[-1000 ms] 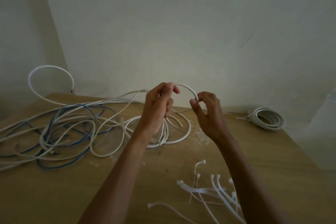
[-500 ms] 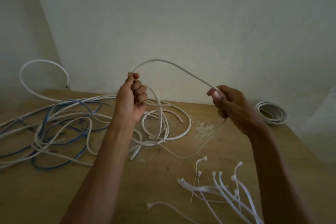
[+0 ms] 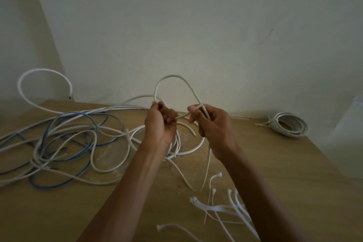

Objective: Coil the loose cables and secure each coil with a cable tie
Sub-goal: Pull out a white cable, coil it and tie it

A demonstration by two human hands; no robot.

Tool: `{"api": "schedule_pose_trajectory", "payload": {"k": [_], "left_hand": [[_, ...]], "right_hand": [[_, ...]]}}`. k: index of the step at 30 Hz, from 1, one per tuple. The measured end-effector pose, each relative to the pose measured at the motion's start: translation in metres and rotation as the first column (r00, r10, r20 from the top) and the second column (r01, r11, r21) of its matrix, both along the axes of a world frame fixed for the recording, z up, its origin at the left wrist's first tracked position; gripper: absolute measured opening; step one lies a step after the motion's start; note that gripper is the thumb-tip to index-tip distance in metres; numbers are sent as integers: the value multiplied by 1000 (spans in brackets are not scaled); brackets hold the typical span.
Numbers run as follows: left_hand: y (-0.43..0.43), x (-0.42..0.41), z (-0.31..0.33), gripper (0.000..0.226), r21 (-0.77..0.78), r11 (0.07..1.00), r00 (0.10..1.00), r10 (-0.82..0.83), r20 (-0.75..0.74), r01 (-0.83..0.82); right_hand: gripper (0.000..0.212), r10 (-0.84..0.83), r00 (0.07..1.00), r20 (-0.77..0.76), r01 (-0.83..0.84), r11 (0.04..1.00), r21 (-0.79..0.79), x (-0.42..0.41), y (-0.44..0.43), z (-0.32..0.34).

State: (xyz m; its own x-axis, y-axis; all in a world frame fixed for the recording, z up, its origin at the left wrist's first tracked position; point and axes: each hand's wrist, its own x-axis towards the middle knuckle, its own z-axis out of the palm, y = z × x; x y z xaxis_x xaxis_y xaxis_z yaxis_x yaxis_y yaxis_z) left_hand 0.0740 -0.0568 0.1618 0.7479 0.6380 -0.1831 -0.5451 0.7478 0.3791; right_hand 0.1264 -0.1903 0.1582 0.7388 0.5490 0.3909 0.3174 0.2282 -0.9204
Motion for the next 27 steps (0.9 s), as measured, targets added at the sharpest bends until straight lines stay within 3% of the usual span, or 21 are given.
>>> {"api": "schedule_pose_trajectory", "payload": {"k": [2, 3, 4, 5, 6, 7, 8, 9, 10, 12, 14, 15, 16, 17, 19, 21, 23, 24, 26, 27], "left_hand": [[-14, 6, -2, 22, 174, 985, 977, 32, -211, 6], [-21, 7, -4, 17, 349, 937, 936, 108, -336, 17], [-30, 7, -6, 35, 570, 821, 870, 251, -425, 41], [-38, 6, -10, 53, 801, 596, 817, 436, -378, 52], [-48, 4, -14, 62, 955, 295, 797, 574, -189, 14], [-56, 3, -16, 62, 1000, 19, 792, 611, 8, -25], [-63, 2, -16, 57, 986, -160, 810, 573, 126, -40], [-67, 3, -17, 51, 975, -222, 851, 507, 139, -27], [-69, 3, -15, 46, 977, -211, 890, 443, 107, -12], [-65, 4, -15, 36, 989, -147, 885, 460, 74, -6], [-57, 4, -14, 29, 997, -73, 861, 507, 50, -15], [-51, 4, -13, 32, 1000, 6, 877, 481, 5, -9], [-45, 3, -12, 36, 993, 120, 902, 427, -57, 5], [-39, 1, -8, 39, 957, 290, 933, 339, -124, 22], [-26, -3, 0, 41, 767, 638, 978, 106, -179, 71], [-14, -7, 4, 41, 582, 803, 988, -54, -141, 127], [-9, -10, 6, 41, 493, 852, 984, -129, -126, 175], [-9, -9, 7, 41, 477, 857, 980, -150, -134, 197], [-15, -8, 7, 38, 498, 837, 972, -168, -163, 228], [-18, -7, 7, 36, 515, 823, 970, -176, -166, 238]], "right_hand": [[31, -80, 997, -16, 81, 995, 60, 6, -2, 1], [33, -118, 993, -13, 118, 990, 77, 10, -6, 3], [34, -144, 990, -9, 144, 986, 86, 13, -9, 6], [34, -151, 989, -8, 151, 985, 88, 16, -12, 8], [33, -138, 990, -13, 139, 986, 92, 19, -15, 10], [31, -113, 993, -22, 114, 989, 96, 21, -18, 11], [28, -78, 996, -32, 81, 991, 103, 22, -20, 12], [26, -42, 998, -41, 46, 993, 110, 22, -22, 13], [28, -11, 998, -56, 17, 994, 111, 23, -23, 13], [41, 44, 985, -168, -24, 992, 121, 26, -23, 13], [47, 131, 912, -390, -53, 978, 203, 36, -25, 14], [41, 192, 852, -488, -57, 959, 278, 43, -27, 15], [30, 251, 791, -558, -42, 932, 359, 50, -29, 16], [20, 304, 735, -606, -17, 902, 432, 57, -32, 16], [13, 372, 649, -663, 54, 847, 528, 69, -41, 17], [18, 321, 683, -656, 97, 851, 517, 77, -49, 16], [30, 104, 868, -485, 99, 922, 374, 75, -54, 17], [33, -22, 953, -301, 105, 960, 260, 69, -53, 18], [31, -107, 987, 117, 105, 994, 28, 48, -45, 21], [29, -42, 962, 269, 64, 995, -73, 37, -39, 22]]}}
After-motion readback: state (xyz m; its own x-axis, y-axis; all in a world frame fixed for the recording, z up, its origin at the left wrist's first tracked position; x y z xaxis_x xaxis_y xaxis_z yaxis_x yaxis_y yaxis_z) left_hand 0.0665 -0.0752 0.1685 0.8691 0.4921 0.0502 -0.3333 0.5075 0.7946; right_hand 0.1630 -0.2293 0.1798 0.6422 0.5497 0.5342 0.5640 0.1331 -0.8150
